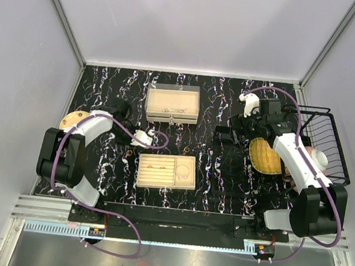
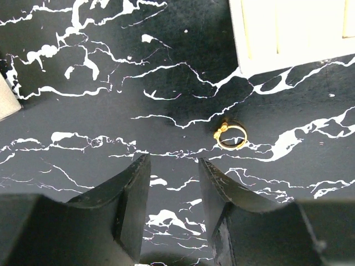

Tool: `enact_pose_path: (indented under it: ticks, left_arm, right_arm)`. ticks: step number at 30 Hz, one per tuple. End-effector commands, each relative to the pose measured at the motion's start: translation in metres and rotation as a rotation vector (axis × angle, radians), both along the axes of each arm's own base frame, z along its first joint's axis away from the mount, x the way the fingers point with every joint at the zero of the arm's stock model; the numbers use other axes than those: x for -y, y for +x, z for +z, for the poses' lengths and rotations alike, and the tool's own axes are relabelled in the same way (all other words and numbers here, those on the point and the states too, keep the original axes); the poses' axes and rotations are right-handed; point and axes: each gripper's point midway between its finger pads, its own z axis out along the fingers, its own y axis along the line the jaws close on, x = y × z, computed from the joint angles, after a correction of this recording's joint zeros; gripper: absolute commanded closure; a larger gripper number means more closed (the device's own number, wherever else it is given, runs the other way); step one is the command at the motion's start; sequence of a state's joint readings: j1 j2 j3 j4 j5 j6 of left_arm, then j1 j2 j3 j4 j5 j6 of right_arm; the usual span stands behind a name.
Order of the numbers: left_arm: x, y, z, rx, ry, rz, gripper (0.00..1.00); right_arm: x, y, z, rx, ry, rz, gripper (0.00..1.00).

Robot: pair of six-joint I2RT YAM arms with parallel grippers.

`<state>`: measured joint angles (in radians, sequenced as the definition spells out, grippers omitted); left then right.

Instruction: Organize the mixed jewelry

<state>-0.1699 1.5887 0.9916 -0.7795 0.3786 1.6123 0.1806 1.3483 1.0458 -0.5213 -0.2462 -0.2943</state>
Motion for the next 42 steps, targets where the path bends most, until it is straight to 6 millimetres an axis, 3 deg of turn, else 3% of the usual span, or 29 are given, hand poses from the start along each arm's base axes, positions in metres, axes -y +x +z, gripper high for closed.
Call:
enact_pose_path:
  ticks: [1,9,14,42]
  left_arm:
    - [0.007,-0.007,0.005,0.007,-0.031,-0.056,0.56]
    - [0.019,-0.022,-0.005,-0.027,-0.032,-0.099,0.56]
    - [0.022,-0.020,-0.005,-0.023,-0.025,-0.110,0.57]
    - [0.013,-0.028,-0.021,-0.055,0.030,-0.140,0.59]
  right_arm:
    - [-0.005,0.006,0.015,0.031,0.017,0.013,0.01]
    - [-0.003,0.005,0.011,0.024,0.012,0.012,0.01]
    - [-0.004,0.003,0.010,0.022,0.011,0.013,0.00]
    - [0.001,0.002,0.006,0.022,-0.009,0.000,0.01]
